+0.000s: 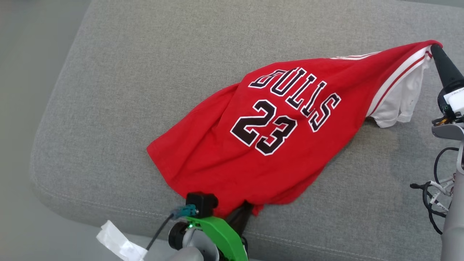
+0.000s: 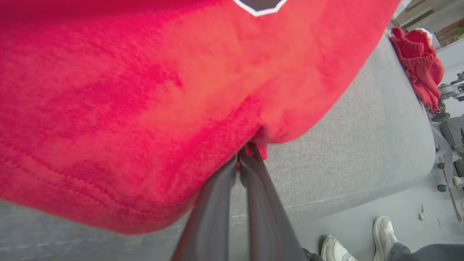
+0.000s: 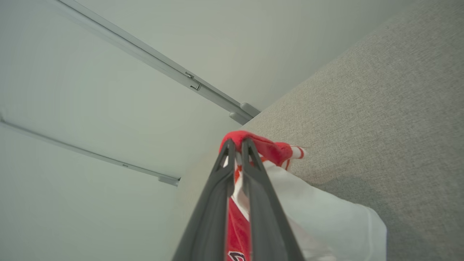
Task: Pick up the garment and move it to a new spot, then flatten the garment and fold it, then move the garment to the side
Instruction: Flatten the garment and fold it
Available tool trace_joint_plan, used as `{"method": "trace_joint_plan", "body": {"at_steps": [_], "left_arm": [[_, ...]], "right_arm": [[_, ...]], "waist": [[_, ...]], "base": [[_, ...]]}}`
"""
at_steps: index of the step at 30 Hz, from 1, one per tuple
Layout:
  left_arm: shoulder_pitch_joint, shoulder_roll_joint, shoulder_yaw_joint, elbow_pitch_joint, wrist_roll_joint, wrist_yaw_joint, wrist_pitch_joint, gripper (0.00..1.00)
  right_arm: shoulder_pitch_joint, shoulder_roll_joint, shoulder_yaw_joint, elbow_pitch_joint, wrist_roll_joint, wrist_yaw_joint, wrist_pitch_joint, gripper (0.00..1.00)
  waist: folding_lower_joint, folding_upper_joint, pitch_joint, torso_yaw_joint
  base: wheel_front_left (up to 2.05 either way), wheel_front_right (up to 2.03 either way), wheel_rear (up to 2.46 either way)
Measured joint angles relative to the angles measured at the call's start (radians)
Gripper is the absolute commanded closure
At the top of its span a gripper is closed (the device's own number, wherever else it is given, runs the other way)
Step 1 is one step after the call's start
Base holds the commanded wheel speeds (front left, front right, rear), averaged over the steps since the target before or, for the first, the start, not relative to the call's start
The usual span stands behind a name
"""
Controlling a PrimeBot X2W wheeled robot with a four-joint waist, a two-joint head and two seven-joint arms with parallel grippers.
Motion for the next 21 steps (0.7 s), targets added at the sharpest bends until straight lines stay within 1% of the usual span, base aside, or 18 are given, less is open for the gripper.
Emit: {"method": "trace_joint_plan", "body": {"at_steps": [3, 6, 8, 10, 15, 20, 21], "left_arm": [[-0.016, 0.000, 0.067, 0.002, -0.035, 0.004, -0.020, 1.00], [-0.053, 0.001, 0.124, -0.020, -0.041, 0.009, -0.029, 1.00], [-0.089, 0.011, 0.142, -0.045, -0.041, 0.007, -0.029, 1.00], [-0.125, 0.024, 0.149, -0.071, -0.041, -0.002, -0.027, 1.00], [-0.190, 0.088, 0.176, -0.131, -0.032, -0.011, -0.012, 1.00], [-0.258, 0.161, 0.225, -0.223, -0.022, -0.020, -0.002, 1.00], [-0.291, 0.190, 0.262, -0.271, -0.021, -0.020, -0.003, 1.00]], "right_arm": [[0.000, 0.000, -0.007, 0.003, 0.021, 0.000, -0.009, 1.00], [0.002, 0.000, -0.016, 0.007, 0.039, 0.000, -0.018, 1.00], [0.007, -0.001, -0.019, 0.016, 0.062, 0.000, -0.022, 1.00], [0.015, -0.003, 0.001, 0.024, 0.093, 0.000, -0.022, 1.00], [0.015, -0.001, 0.100, 0.022, 0.173, 0.000, -0.022, 1.00], [-0.018, -0.002, 0.108, -0.013, 0.221, 0.000, -0.063, 1.00], [-0.051, -0.002, 0.104, -0.044, 0.263, 0.000, -0.089, 1.00]], "waist": [[0.0000, 0.0000, -0.009, 0.002], [0.0000, 0.0000, -0.015, 0.007], [0.0000, 0.0000, -0.018, 0.013], [0.0000, 0.0000, -0.021, 0.020], [0.0000, 0.0000, -0.034, 0.029], [0.0000, 0.0000, -0.051, 0.027], [0.0000, 0.0000, -0.062, 0.028]], "base": [[0.00, 0.00, 0.00], [0.00, 0.00, 0.00], [0.00, 0.00, 0.00], [0.00, 0.00, 0.00], [0.00, 0.00, 0.00], [0.00, 0.00, 0.00], [0.00, 0.00, 0.00]]}}
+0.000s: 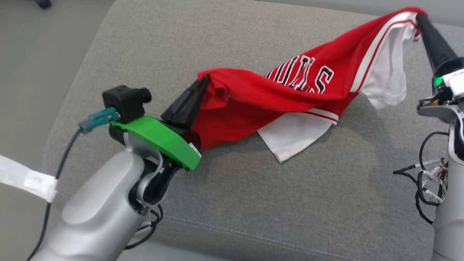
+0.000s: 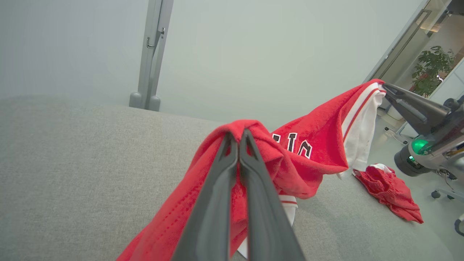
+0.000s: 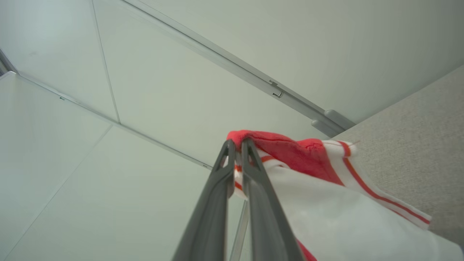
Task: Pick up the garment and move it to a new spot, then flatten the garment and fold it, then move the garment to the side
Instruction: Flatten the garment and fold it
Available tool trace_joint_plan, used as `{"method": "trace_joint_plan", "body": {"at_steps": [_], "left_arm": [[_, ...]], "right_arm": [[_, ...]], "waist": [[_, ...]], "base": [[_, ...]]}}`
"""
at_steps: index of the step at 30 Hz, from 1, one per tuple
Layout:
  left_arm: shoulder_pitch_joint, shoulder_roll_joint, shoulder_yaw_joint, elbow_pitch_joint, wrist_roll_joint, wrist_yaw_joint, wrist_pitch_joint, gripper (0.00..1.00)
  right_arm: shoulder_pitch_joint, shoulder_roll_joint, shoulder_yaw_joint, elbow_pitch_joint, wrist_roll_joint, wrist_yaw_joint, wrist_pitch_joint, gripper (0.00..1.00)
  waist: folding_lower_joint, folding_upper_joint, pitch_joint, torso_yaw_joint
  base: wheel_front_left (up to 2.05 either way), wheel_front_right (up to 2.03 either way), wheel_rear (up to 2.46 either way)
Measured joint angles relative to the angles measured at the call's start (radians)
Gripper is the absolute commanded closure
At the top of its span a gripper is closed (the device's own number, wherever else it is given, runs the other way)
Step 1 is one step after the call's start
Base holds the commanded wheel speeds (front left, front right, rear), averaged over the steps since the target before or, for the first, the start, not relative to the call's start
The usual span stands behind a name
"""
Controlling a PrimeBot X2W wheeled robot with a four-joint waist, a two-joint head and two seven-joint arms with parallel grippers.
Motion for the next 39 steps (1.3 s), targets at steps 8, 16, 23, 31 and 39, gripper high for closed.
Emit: {"method": "trace_joint_plan", "body": {"at_steps": [8, 16, 23, 31, 39], "left_arm": [[-0.010, 0.098, 0.146, -0.228, -0.041, 0.000, -0.025, 1.00], [0.003, 0.232, 0.269, -0.493, -0.099, 0.048, 0.004, 1.00], [0.029, 0.321, 0.347, -0.625, -0.168, 0.128, 0.101, 1.00], [0.058, 0.354, 0.358, -0.550, -0.288, 0.142, 0.245, 1.00], [-0.059, 0.335, 0.260, -0.293, -0.287, 0.143, 0.381, 1.00]], "right_arm": [[-0.080, -0.002, -0.016, -0.182, 0.217, 0.000, -0.126, 1.00], [-0.080, -0.002, -0.018, -0.420, 0.331, 0.000, -0.204, 1.00], [-0.044, -0.003, -0.026, -0.476, 0.334, 0.000, -0.218, 1.00], [0.065, -0.002, -0.006, -0.231, 0.322, 0.000, -0.199, 1.00], [-0.134, 0.001, 0.049, 0.173, 0.220, 0.000, -0.217, 1.00]], "waist": [[0.0000, 0.0000, -0.065, -0.007], [0.0000, 0.0000, -0.145, -0.044], [0.0000, 0.0000, -0.172, -0.106], [0.0000, 0.0000, -0.113, -0.157], [0.0000, 0.0000, -0.009, -0.170]], "base": [[0.00, 0.00, 0.00], [0.00, 0.00, 0.00], [0.00, 0.00, 0.00], [0.00, 0.00, 0.00], [0.00, 0.00, 0.00]]}}
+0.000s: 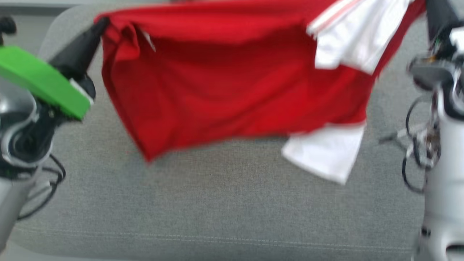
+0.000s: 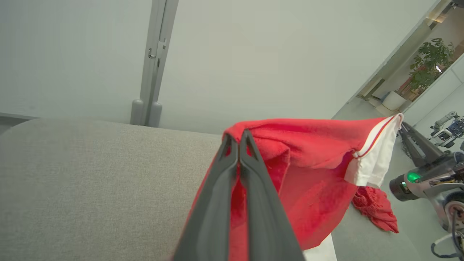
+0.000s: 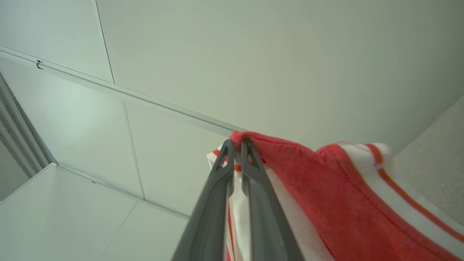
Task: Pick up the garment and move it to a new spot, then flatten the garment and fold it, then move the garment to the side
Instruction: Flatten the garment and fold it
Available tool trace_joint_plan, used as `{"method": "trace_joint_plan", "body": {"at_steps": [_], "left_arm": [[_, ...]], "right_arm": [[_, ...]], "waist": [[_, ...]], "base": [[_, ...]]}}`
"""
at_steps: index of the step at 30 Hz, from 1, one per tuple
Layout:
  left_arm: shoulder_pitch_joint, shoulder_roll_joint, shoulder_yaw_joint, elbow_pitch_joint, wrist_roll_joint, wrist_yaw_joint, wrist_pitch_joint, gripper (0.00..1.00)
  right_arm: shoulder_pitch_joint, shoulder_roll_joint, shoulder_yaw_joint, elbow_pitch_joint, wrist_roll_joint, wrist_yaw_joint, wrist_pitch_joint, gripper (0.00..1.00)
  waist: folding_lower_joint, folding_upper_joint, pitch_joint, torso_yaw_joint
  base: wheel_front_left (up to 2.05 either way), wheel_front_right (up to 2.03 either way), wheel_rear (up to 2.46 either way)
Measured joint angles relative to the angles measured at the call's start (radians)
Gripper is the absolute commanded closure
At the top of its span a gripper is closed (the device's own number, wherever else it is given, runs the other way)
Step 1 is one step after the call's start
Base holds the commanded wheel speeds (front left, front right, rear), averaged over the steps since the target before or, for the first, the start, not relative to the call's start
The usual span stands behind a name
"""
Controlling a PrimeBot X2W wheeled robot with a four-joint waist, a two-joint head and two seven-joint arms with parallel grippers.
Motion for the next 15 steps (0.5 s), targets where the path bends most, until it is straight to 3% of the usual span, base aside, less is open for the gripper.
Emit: {"method": "trace_joint_plan", "body": {"at_steps": [6, 9, 15], "left_arm": [[-0.302, -0.089, 0.032, 0.107, 0.145, 0.000, -0.039, 1.00], [-0.439, -0.098, 0.053, 0.134, 0.235, 0.000, -0.075, 1.00], [-0.475, -0.121, 0.051, 0.139, 0.267, -0.001, -0.120, 1.00]], "right_arm": [[-0.402, -0.007, -0.012, 0.100, -0.061, 0.000, -0.122, 1.00], [-0.562, -0.021, 0.020, 0.113, -0.114, 0.001, -0.140, 1.00], [-0.603, -0.020, 0.094, 0.105, -0.071, 0.001, -0.078, 1.00]], "waist": [[0.0000, 0.0000, 0.080, -0.002], [0.0000, 0.0000, 0.119, -0.004], [0.0000, 0.0000, 0.200, -0.013]], "base": [[0.00, 0.00, 0.00], [0.00, 0.00, 0.00], [0.00, 0.00, 0.00]]}}
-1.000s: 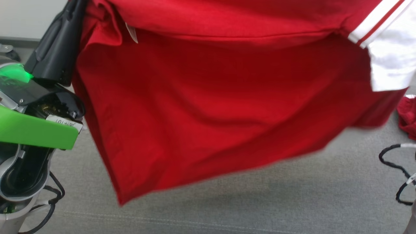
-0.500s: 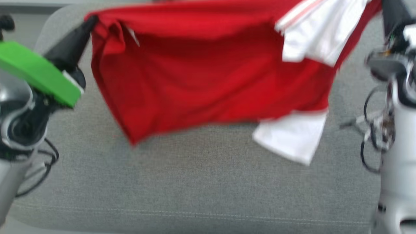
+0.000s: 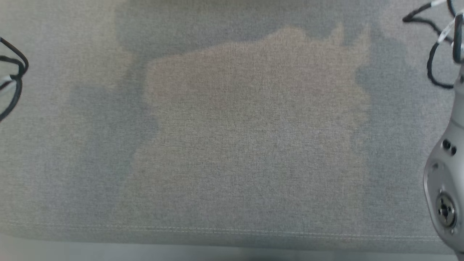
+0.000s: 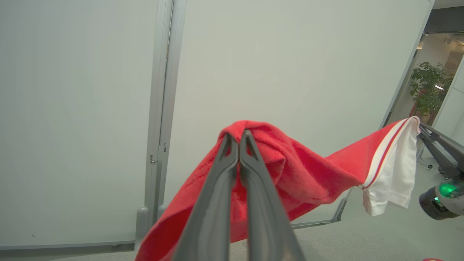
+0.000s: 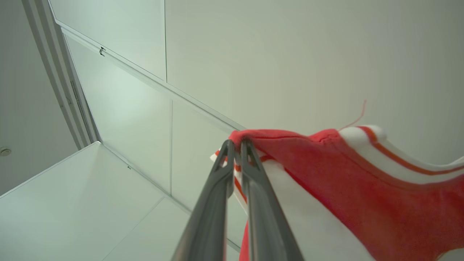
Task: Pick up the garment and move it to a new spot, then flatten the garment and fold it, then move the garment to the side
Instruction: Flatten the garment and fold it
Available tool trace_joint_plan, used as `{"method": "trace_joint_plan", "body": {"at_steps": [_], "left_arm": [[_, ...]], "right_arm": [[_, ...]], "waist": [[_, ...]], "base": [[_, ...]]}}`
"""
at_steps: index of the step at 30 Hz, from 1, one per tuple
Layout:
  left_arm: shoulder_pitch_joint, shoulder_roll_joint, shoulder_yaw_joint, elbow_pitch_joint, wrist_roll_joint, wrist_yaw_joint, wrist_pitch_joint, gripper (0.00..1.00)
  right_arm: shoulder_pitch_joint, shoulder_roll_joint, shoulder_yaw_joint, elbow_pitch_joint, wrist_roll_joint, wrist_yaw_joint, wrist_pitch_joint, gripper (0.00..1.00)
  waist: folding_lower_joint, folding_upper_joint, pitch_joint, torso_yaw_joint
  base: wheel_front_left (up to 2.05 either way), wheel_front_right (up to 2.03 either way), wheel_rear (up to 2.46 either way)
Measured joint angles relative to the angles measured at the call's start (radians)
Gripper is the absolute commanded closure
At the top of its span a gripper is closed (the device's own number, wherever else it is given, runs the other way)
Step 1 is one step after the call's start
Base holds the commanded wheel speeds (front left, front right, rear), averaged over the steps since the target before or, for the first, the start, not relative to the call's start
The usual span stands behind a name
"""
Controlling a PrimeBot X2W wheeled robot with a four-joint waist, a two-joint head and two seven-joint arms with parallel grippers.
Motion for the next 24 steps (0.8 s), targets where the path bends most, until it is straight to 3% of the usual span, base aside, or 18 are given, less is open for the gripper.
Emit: {"method": "trace_joint_plan", "body": {"at_steps": [4, 11, 15, 24], "left_arm": [[0.088, 0.012, -0.007, -0.058, -0.023, -0.013, -0.002, 1.00], [0.506, 0.076, -0.103, -0.014, -0.066, -0.045, -0.012, 1.00], [0.641, 0.100, -0.105, 0.004, -0.090, -0.045, -0.029, 1.00], [0.803, 0.081, -0.132, -0.035, -0.139, -0.053, -0.068, 1.00]], "right_arm": [[0.162, -0.002, -0.008, -0.060, 0.061, 0.000, 0.052, 1.00], [0.606, 0.009, -0.054, -0.077, 0.168, 0.000, 0.041, 1.00], [0.721, 0.014, -0.077, -0.112, 0.216, 0.000, 0.006, 1.00], [0.921, 0.020, -0.081, -0.198, 0.272, 0.000, -0.021, 1.00]], "waist": [[0.0000, 0.0000, 0.054, -0.006], [0.0001, 0.0000, 0.113, -0.024], [0.0001, 0.0000, 0.094, -0.033], [0.0000, 0.0000, -0.006, -0.048]], "base": [[0.00, 0.00, 0.00], [0.00, 0.00, 0.00], [0.00, 0.00, 0.00], [0.00, 0.00, 0.00]]}}
